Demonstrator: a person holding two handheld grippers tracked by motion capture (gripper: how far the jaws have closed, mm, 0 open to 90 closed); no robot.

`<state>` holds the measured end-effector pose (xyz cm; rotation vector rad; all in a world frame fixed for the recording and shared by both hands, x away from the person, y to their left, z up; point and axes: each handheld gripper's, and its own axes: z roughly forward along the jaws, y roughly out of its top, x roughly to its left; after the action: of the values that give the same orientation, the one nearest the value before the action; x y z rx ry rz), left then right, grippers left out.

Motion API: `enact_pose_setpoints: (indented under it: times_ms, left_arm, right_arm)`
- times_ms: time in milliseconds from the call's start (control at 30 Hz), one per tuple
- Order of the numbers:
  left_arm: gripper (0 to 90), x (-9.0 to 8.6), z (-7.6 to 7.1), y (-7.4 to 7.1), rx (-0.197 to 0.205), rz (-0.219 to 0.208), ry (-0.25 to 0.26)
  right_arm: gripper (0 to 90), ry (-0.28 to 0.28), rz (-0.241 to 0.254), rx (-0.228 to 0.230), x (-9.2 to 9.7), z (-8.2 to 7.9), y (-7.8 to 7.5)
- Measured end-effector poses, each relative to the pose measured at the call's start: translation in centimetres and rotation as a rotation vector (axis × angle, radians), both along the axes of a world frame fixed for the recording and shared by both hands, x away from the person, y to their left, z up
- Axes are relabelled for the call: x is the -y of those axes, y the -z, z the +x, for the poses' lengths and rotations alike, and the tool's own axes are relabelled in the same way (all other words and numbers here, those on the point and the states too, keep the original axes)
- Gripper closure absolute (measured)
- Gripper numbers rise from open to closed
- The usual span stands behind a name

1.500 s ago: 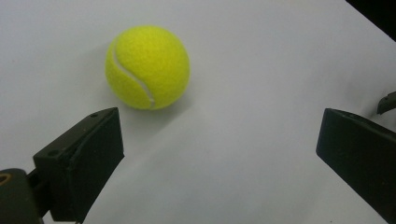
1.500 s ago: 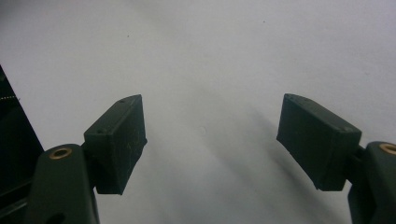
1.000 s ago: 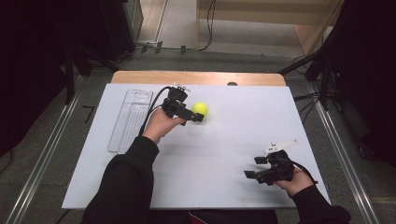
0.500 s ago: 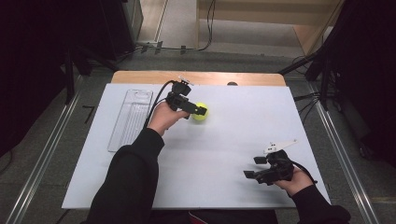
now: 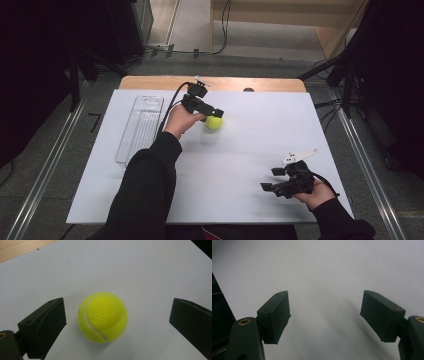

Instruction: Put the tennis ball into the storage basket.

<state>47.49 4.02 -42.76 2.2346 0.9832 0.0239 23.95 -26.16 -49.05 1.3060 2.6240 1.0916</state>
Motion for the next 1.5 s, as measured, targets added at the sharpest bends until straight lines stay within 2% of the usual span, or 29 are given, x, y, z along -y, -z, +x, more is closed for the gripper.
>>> enact_pose_setpoints:
  times_ms: [133,567,733,1133,1233,1500]
  left_arm:
    - [1.1,0.3,0.3,0.4,-0.001,-0.013,-0.018]
    - [1.1,0.6,0.6,1.3,0.012,-0.018,-0.033]
    - [1.1,0.7,0.6,1.6,0.015,-0.007,-0.028]
    - [1.1,1.0,0.8,2.4,0.007,-0.003,-0.044]
    - [1.1,1.0,0.9,2.7,-0.011,-0.004,-0.048]
    - [1.1,0.7,0.7,3.6,-0.009,0.003,-0.05]
  right_arm:
    - [21.6,-0.002,0.0,0.001,0.0,0.0,0.0]
    - [21.7,-0.003,-0.001,0.001,0.0,0.0,0.0]
    - [21.6,-0.005,0.001,0.001,0.0,0.0,0.0]
    - [21.7,-0.007,0.0,0.002,0.0,0.0,0.0]
    - [21.6,-0.007,-0.001,0.003,0.0,0.0,0.0]
    - [21.6,-0.007,0.0,0.002,0.0,0.0,0.0]
